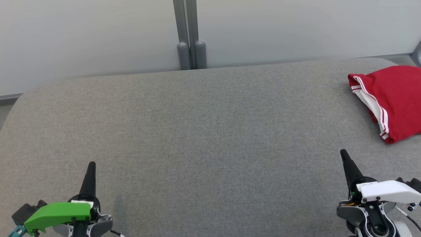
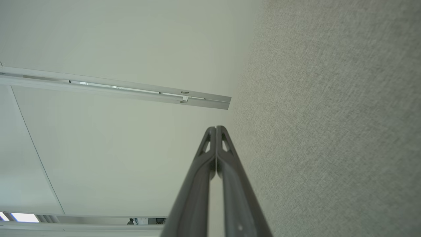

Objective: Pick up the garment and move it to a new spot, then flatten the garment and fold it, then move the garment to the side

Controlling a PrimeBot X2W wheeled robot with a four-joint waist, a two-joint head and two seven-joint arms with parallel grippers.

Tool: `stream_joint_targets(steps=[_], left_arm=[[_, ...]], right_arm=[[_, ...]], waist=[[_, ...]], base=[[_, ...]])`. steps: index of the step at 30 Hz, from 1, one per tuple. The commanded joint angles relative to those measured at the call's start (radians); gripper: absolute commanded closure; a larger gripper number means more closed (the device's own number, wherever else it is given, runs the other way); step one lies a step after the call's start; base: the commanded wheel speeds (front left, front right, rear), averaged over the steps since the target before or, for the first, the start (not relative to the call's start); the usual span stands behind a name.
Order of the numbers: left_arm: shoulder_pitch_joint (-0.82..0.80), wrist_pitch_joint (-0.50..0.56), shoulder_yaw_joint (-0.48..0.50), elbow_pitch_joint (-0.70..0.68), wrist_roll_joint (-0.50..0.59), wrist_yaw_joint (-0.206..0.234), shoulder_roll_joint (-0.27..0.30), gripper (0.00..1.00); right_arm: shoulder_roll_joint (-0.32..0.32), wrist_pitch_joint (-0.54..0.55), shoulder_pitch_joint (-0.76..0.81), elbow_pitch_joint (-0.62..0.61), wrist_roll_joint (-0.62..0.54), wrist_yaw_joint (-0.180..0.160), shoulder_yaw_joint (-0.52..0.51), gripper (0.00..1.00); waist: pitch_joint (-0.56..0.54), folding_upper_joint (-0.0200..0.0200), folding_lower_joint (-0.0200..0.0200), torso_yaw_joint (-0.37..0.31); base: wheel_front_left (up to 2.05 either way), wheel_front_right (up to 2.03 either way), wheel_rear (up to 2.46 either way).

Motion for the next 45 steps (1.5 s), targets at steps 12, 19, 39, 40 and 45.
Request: stream_joint_targets(steps=[12, 19, 39, 40, 45], left_arm=[[-0.037, 0.028, 0.016, -0.01, -0.103, -0.012, 0.006, 1.0], [-0.045, 0.042, 0.022, -0.011, -0.148, -0.016, 0.006, 1.0], [-0.052, 0.055, 0.028, -0.011, -0.199, -0.02, 0.007, 1.0], [-0.052, 0.055, 0.028, -0.011, -0.199, -0.02, 0.007, 1.0], [-0.052, 0.055, 0.028, -0.011, -0.199, -0.02, 0.007, 1.0]], right_arm=[[-0.006, 0.027, -0.03, -0.005, 0.117, 0.0, -0.003, 1.0], [-0.007, 0.041, -0.037, -0.004, 0.17, 0.0, -0.004, 1.0], [-0.007, 0.054, -0.041, -0.003, 0.23, 0.0, -0.004, 1.0], [-0.007, 0.054, -0.041, -0.003, 0.23, 0.0, -0.004, 1.0], [-0.007, 0.054, -0.041, -0.003, 0.23, 0.0, -0.004, 1.0]], waist=[[0.003, 0.0, 0.0, 0.004], [0.005, 0.0, 0.0, 0.006], [0.007, 0.0, 0.0, 0.009], [0.007, 0.0, 0.0, 0.009], [0.007, 0.0, 0.0, 0.009]], base=[[0.0, 0.0, 0.0], [0.0, 0.0, 0.0], [0.0, 0.0, 0.0], [0.0, 0.0, 0.0], [0.0, 0.0, 0.0]])
